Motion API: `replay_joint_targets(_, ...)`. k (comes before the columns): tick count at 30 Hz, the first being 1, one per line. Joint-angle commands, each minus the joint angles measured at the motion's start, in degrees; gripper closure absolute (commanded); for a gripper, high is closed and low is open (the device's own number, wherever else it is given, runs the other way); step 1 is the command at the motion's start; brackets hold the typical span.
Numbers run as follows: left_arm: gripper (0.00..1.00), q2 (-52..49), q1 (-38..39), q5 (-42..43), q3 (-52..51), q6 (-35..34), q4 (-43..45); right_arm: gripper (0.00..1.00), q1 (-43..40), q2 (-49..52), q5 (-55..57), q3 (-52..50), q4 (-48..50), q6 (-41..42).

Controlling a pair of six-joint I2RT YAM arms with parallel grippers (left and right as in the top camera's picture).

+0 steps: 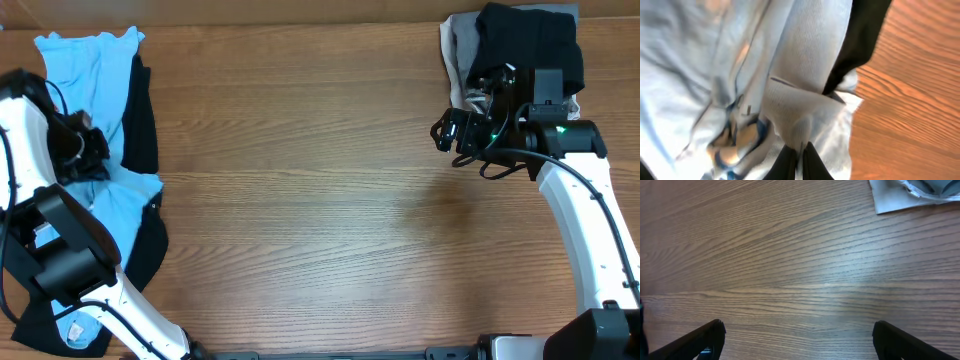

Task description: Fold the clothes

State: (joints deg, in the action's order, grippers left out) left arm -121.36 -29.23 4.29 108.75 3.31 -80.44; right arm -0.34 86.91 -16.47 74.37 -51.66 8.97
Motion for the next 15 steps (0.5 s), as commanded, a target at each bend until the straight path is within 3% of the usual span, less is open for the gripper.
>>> replay_joint_targets(1, 0.96, -0.02, 1.88, 0.22, 6.56, -0.50, -3.80, 0.03, 0.28, -0.09, 0.33, 0.96, 0.31, 0.00)
replay_joint_targets(11, 0.96, 0.00, 11.82, 3.19, 23.50, 0.15, -13.70, 0.03, 0.28, -0.09, 0.31, 0.96, 0.33, 0.00)
replay_joint_targets(15, 0.96, 0.00, 19.15, 6.86, 28.83, 0.13, -14.01, 0.11, 0.20, -0.15, 0.31, 1.18, 0.35, 0.00)
